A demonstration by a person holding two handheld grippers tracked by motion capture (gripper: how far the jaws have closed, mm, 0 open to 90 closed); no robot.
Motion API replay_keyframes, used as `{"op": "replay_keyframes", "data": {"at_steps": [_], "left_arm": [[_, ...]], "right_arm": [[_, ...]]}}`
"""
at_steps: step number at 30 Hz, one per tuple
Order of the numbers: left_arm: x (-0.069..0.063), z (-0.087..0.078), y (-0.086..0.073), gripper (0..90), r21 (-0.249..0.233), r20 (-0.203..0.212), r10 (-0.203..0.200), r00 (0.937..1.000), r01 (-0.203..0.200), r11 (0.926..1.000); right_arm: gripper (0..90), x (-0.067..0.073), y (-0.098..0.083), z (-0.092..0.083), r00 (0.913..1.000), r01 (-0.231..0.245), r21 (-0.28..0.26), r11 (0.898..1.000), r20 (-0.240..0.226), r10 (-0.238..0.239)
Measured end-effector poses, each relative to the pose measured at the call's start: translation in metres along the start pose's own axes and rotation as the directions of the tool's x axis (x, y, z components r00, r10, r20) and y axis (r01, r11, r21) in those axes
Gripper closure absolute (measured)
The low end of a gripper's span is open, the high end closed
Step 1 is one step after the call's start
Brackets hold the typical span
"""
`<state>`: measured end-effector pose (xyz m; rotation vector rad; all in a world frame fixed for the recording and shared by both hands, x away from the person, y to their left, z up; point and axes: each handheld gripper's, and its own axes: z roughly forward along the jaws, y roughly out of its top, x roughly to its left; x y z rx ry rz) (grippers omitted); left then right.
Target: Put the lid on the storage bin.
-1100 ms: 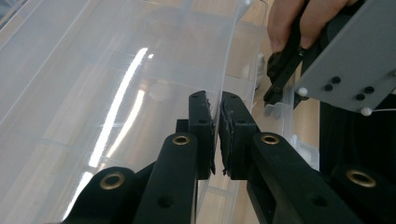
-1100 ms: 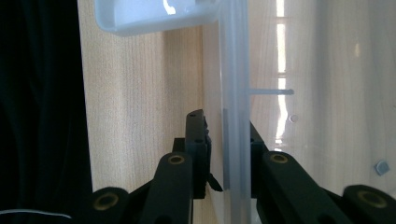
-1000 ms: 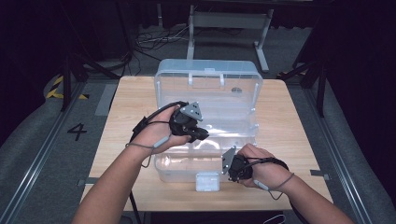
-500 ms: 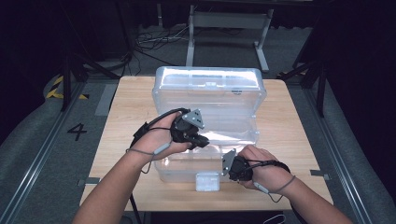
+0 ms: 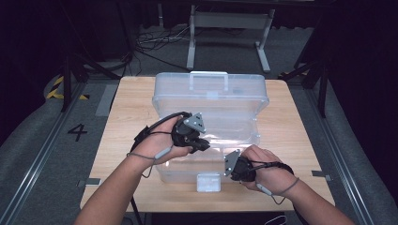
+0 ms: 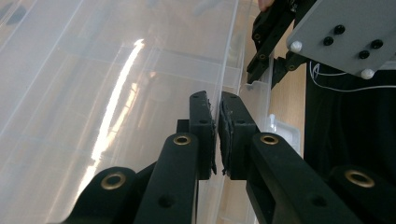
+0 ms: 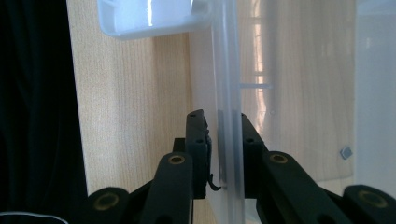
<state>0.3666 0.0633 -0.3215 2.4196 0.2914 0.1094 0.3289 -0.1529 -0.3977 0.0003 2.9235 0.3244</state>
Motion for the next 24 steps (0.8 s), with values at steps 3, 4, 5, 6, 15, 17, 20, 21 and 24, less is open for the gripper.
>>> {"op": "replay_keyframes", "data": {"at_steps": [3,4,5,6,15,17,20,21,24], "left_arm": [[-0.002,0.000,0.000,84.4,0.007,-0.014,0.011,0.9998,-0.011,0.9999],[-0.002,0.000,0.000,84.3,0.008,-0.017,0.013,0.9998,-0.013,0.9999],[-0.003,0.000,0.000,84.2,0.012,-0.018,0.014,0.9997,-0.014,0.9998],[-0.003,0.000,0.000,84.3,0.013,-0.020,0.015,0.9997,-0.015,0.9998],[-0.002,0.000,0.000,84.2,0.018,-0.014,0.014,0.9998,-0.014,0.9998],[-0.003,0.000,0.000,84.2,0.023,-0.017,0.016,0.9997,-0.016,0.9996],[-0.003,0.000,0.001,84.2,0.027,-0.018,0.020,0.9996,-0.019,0.9995],[-0.003,0.000,0.001,84.2,0.027,-0.018,0.020,0.9996,-0.019,0.9995],[-0.003,0.000,0.001,84.2,0.027,-0.017,0.020,0.9997,-0.019,0.9995]], "right_arm": [[80.2,0.000,-0.001,-0.005,0.9999,0.003,-0.018,1.000,0.010,-0.003],[80.4,0.000,-0.001,-0.007,0.9999,-0.006,-0.029,1.000,0.014,0.007],[80.6,0.000,-0.001,-0.010,0.9997,-0.015,-0.034,0.999,0.019,0.016],[80.7,0.000,-0.002,-0.015,0.9995,-0.017,-0.045,0.999,0.026,0.018],[86.5,0.001,-0.007,-0.041,0.9985,-0.038,-0.149,0.988,0.034,0.044],[88.3,-0.001,-0.009,-0.047,0.9977,-0.052,-0.170,0.984,0.035,0.059],[89.3,-0.005,-0.015,-0.054,0.9955,-0.083,-0.216,0.973,0.026,0.091],[89.8,-0.008,-0.017,-0.056,0.9954,-0.078,-0.239,0.968,0.037,0.089],[90.0,-0.010,-0.020,-0.059,0.9934,-0.104,-0.270,0.957,0.019,0.113]]}}
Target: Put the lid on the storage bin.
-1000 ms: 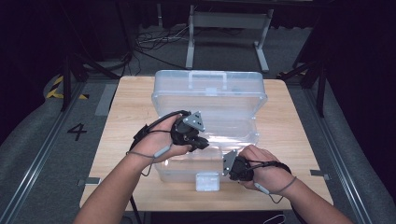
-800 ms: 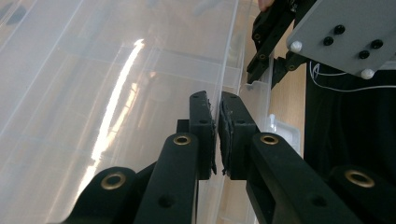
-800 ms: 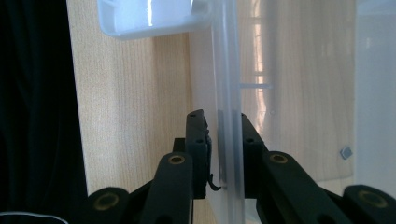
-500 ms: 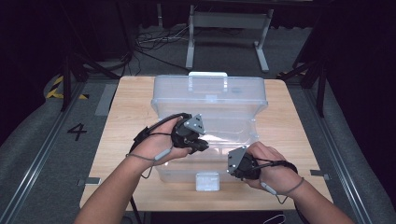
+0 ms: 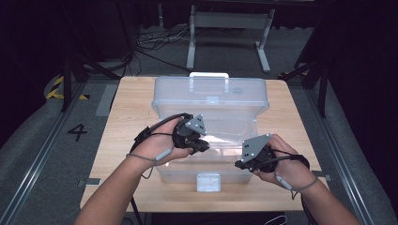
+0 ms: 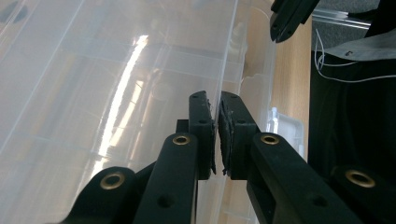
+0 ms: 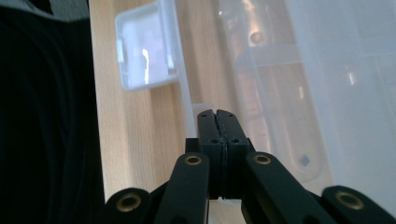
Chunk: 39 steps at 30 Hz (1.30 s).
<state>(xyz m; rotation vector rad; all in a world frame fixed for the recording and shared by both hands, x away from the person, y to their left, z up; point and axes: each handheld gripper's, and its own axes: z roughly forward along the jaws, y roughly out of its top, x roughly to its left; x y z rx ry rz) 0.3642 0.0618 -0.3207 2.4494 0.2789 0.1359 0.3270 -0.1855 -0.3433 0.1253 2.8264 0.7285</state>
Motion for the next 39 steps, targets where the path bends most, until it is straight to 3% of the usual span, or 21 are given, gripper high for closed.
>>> {"op": "replay_keyframes", "data": {"at_steps": [9,13,15,17,22,26,29,31,33,36,39], "left_arm": [[0.000,0.000,0.000,84.2,-0.001,0.003,-0.002,1.0000,0.002,1.0000],[0.000,0.000,0.000,84.2,0.000,0.003,-0.003,1.0000,0.003,1.0000],[0.000,0.000,0.000,84.2,0.000,0.003,-0.004,1.0000,0.004,1.0000],[0.000,0.000,0.000,84.3,0.001,0.002,-0.002,1.0000,0.002,1.0000],[0.000,0.000,0.000,84.2,0.002,0.004,-0.004,1.0000,0.004,1.0000],[0.000,0.000,0.000,84.3,0.002,0.006,-0.005,1.0000,0.005,1.0000],[0.001,0.000,0.000,84.4,0.003,0.008,-0.007,0.9999,0.007,1.0000],[0.001,0.000,0.000,84.4,0.003,0.009,-0.008,0.9999,0.008,1.0000],[0.000,0.000,0.000,84.4,0.004,0.008,-0.008,0.9999,0.008,1.0000],[0.000,0.000,0.000,84.4,0.002,0.004,-0.008,1.0000,0.008,1.0000],[-0.001,0.000,-0.002,84.2,-0.006,0.001,-0.009,1.0000,0.009,0.9999]], "right_arm": [[90.0,-0.006,-0.005,-0.014,0.9985,-0.054,-0.115,0.992,-0.003,0.054],[90.0,-0.011,-0.011,-0.021,0.9947,-0.101,-0.199,0.975,-0.001,0.103],[90.0,-0.014,-0.011,-0.023,0.9935,-0.110,-0.212,0.971,0.003,0.113],[90.0,-0.016,-0.013,-0.028,0.9902,-0.133,-0.248,0.960,0.008,0.139],[90.0,-0.020,-0.017,-0.032,0.9845,-0.162,-0.291,0.943,0.019,0.174],[90.0,-0.025,-0.023,-0.035,0.9741,-0.207,-0.334,0.920,0.018,0.225],[90.0,-0.028,-0.028,-0.039,0.9634,-0.242,-0.380,0.893,0.016,0.267],[90.0,-0.029,-0.029,-0.040,0.9610,-0.247,-0.390,0.887,0.020,0.276],[90.0,-0.032,-0.033,-0.043,0.9579,-0.248,-0.418,0.874,0.029,0.286],[90.0,-0.034,-0.039,-0.048,0.9478,-0.264,-0.468,0.843,0.036,0.317],[90.0,-0.036,-0.043,-0.054,0.9340,-0.281,-0.525,0.803,0.042,0.355]]}}
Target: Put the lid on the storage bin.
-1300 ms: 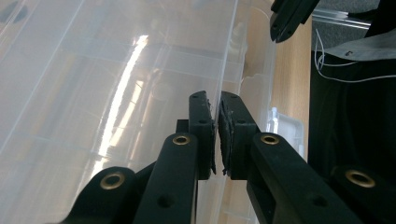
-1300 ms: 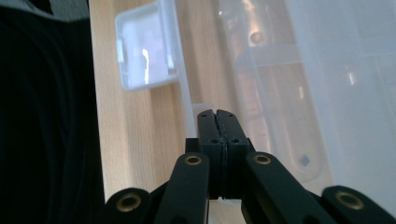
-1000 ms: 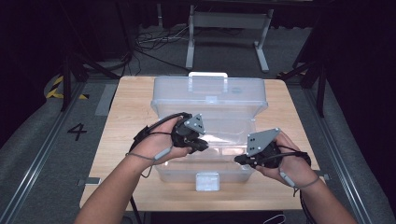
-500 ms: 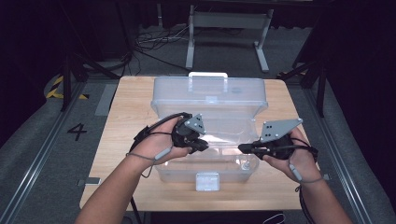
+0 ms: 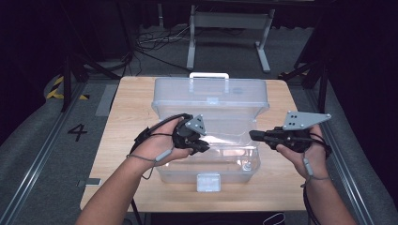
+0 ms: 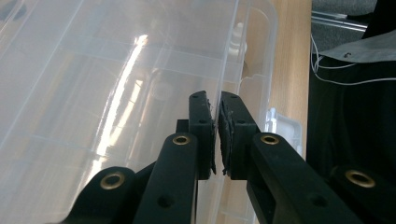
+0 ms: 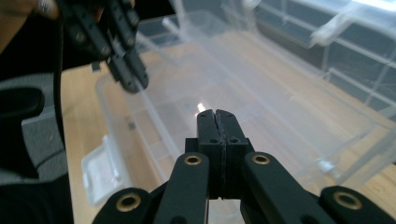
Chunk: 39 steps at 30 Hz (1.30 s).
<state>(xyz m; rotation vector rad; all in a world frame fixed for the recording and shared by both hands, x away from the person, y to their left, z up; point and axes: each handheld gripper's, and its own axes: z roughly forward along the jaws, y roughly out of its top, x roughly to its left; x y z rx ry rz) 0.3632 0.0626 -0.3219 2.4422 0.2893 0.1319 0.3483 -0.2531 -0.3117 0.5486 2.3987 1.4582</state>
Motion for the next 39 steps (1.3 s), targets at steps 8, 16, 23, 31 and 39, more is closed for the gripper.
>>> {"op": "replay_keyframes", "data": {"at_steps": [8,16,23,31,39], "left_arm": [[-0.002,0.001,-0.002,84.0,-0.004,-0.001,-0.008,1.0000,0.008,1.0000],[-0.006,0.002,-0.004,83.4,-0.009,-0.012,-0.009,0.9999,0.009,0.9999],[-0.009,0.004,-0.007,83.7,0.003,0.003,-0.004,1.0000,0.004,1.0000],[-0.009,0.002,-0.009,82.9,-0.018,0.008,-0.028,0.9996,0.028,0.9994],[-0.008,-0.006,-0.012,73.4,-0.075,0.045,-0.073,0.9963,0.076,0.9942]], "right_arm": [[90.0,-0.014,-0.007,-0.005,0.9963,-0.076,-0.088,0.993,0.032,0.079],[90.0,-0.024,-0.012,-0.008,0.9888,-0.130,-0.126,0.983,0.057,0.138],[90.0,-0.029,-0.014,-0.009,0.9843,-0.157,-0.131,0.979,0.061,0.166],[90.0,-0.029,-0.014,-0.010,0.9841,-0.153,-0.134,0.979,0.069,0.163],[90.0,-0.029,-0.014,-0.011,0.9842,-0.153,-0.131,0.979,0.069,0.163]]}}
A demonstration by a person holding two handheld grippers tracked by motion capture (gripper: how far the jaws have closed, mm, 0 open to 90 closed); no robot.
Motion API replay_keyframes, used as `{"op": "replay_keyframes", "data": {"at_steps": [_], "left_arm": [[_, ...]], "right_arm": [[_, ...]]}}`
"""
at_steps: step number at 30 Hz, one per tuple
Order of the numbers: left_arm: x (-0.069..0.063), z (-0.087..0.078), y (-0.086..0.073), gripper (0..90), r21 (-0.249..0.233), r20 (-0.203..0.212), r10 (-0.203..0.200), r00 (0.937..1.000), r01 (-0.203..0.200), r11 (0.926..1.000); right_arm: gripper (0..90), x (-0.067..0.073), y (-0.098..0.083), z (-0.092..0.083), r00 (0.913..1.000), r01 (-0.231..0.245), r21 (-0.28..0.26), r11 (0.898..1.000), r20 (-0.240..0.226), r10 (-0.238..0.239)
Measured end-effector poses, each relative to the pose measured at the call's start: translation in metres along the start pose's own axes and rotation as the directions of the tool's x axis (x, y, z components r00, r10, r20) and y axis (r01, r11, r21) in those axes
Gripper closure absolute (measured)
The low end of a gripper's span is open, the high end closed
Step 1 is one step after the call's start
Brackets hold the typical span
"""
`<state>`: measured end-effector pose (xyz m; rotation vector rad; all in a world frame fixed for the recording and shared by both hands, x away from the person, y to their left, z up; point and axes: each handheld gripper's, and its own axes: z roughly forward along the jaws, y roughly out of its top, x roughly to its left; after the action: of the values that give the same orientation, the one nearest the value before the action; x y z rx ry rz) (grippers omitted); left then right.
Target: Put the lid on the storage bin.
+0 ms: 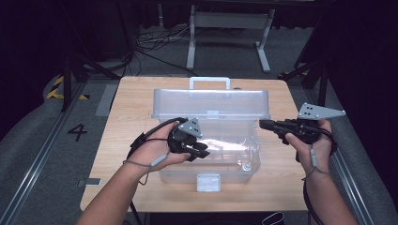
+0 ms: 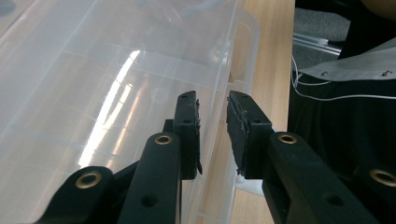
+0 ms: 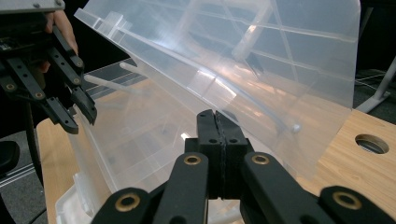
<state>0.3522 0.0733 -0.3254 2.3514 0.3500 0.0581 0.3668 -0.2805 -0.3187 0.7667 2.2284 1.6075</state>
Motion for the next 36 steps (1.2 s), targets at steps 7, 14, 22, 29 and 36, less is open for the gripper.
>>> {"op": "replay_keyframes", "data": {"at_steps": [7,14,22,29,36], "left_arm": [[0.000,-0.020,-0.012,72.3,-0.056,-0.016,-0.035,0.9993,0.034,0.9978],[0.005,-0.047,-0.036,74.5,-0.136,-0.081,-0.135,0.9876,0.123,0.9831],[0.011,-0.065,-0.056,74.8,-0.174,-0.129,-0.178,0.9755,0.155,0.9726],[0.018,-0.073,-0.075,74.0,-0.190,-0.220,-0.254,0.9419,0.214,0.9582],[0.024,-0.080,-0.088,73.2,-0.213,-0.247,-0.306,0.9195,0.256,0.9430]], "right_arm": [[90.0,-0.001,0.001,-0.001,1.0000,0.003,0.007,1.000,0.000,-0.003],[90.0,-0.001,0.001,-0.002,0.9999,0.009,0.016,1.000,-0.008,-0.009],[90.0,0.000,0.001,-0.002,0.9999,0.012,0.016,1.000,-0.003,-0.012],[90.0,0.000,0.001,-0.003,1.0000,0.009,0.017,1.000,-0.003,-0.009],[90.0,0.001,-0.001,-0.004,1.0000,0.010,0.015,1.000,-0.002,-0.010]]}}
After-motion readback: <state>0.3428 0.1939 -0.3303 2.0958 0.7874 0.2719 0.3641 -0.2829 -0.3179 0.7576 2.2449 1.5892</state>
